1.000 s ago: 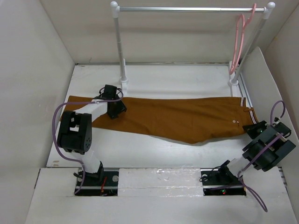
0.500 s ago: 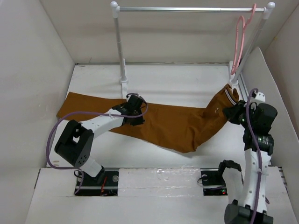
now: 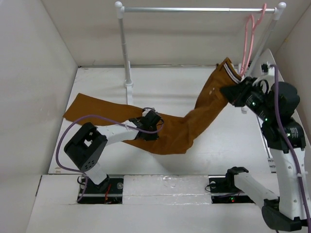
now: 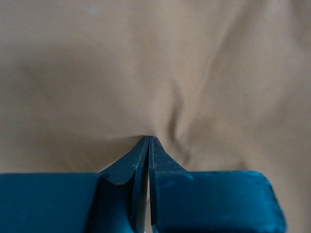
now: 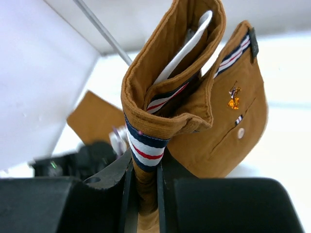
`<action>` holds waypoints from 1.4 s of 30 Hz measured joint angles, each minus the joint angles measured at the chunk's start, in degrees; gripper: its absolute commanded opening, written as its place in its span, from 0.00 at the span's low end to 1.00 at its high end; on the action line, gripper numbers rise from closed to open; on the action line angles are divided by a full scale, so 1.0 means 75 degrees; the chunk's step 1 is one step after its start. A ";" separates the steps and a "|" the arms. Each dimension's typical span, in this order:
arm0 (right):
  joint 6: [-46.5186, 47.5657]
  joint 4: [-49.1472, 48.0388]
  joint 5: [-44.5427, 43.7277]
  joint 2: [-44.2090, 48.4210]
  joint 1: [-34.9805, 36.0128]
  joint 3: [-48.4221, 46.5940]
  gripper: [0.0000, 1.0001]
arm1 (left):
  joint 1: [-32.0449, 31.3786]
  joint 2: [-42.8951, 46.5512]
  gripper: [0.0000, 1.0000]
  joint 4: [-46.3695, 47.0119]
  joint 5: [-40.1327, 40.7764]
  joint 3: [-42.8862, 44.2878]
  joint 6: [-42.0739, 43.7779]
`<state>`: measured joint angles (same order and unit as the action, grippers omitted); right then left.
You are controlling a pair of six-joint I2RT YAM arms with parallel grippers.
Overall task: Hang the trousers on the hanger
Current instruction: Fold the trousers at the center of the board.
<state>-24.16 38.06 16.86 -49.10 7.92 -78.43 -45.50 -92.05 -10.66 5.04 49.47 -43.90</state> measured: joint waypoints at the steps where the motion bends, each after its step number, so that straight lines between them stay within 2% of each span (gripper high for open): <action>1: 0.0023 -0.0044 -0.0087 -0.0233 0.0085 -0.0382 0.00 | -0.0137 -0.0009 0.00 0.0041 0.0003 0.0006 -0.0050; 8: 0.0233 0.0082 -0.0391 -0.1291 0.0309 -0.1932 0.00 | -0.1227 -0.0653 0.00 0.0146 0.0023 0.0638 -0.0478; 16: 0.0731 0.0207 -0.0425 -0.2104 0.0895 -0.2917 0.00 | -0.2573 -0.2687 0.00 0.0058 -0.0128 0.3179 -0.0935; 18: 0.0860 0.0184 -0.0434 -0.2267 0.1215 -0.2958 0.00 | -0.2699 -0.2669 0.00 -0.0061 0.0003 0.3241 -0.1020; 20: 0.0947 0.0122 -0.0449 -0.2492 0.1521 -0.2987 0.00 | -0.2632 -0.2174 0.00 -0.0093 0.0242 0.2702 -0.1119; 22: 0.1049 0.0073 -0.0446 -0.2763 0.1786 -0.3060 0.00 | -0.2363 -0.1230 0.00 -0.0364 0.0580 0.1874 -0.1285; 26: 0.1239 0.0050 -0.0443 -0.3442 0.2235 -0.3395 0.00 | -0.1370 0.1830 0.00 -0.1311 0.1786 0.0463 -0.1810; 30: 0.1402 0.0003 -0.0487 -0.4060 0.2853 -0.3756 0.00 | -0.0117 0.5190 0.08 -0.1833 0.2754 0.0277 -0.1918; 32: 0.1466 -0.0015 -0.0539 -0.4456 0.3311 -0.4054 0.00 | 0.0772 0.6298 0.09 -0.2049 0.2981 0.0545 -0.1772; 34: 0.1536 -0.0085 -0.0560 -0.4943 0.3780 -0.4441 0.00 | 0.1789 0.6749 0.09 -0.2296 0.3144 0.1134 -0.1556; 37: 0.1597 -0.0341 -0.0589 -0.5861 0.4473 -0.5097 0.00 | 0.2815 0.6569 0.09 -0.2465 0.3214 0.2194 -0.1145; 42: 0.1565 -0.0915 -0.0513 -0.7994 0.5659 -0.6505 0.01 | 0.3200 0.5756 0.09 -0.2804 0.3249 0.3689 -0.0603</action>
<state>-12.43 31.20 13.02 -109.06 50.37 -127.22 -21.50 -48.88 -31.68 29.41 77.14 -48.42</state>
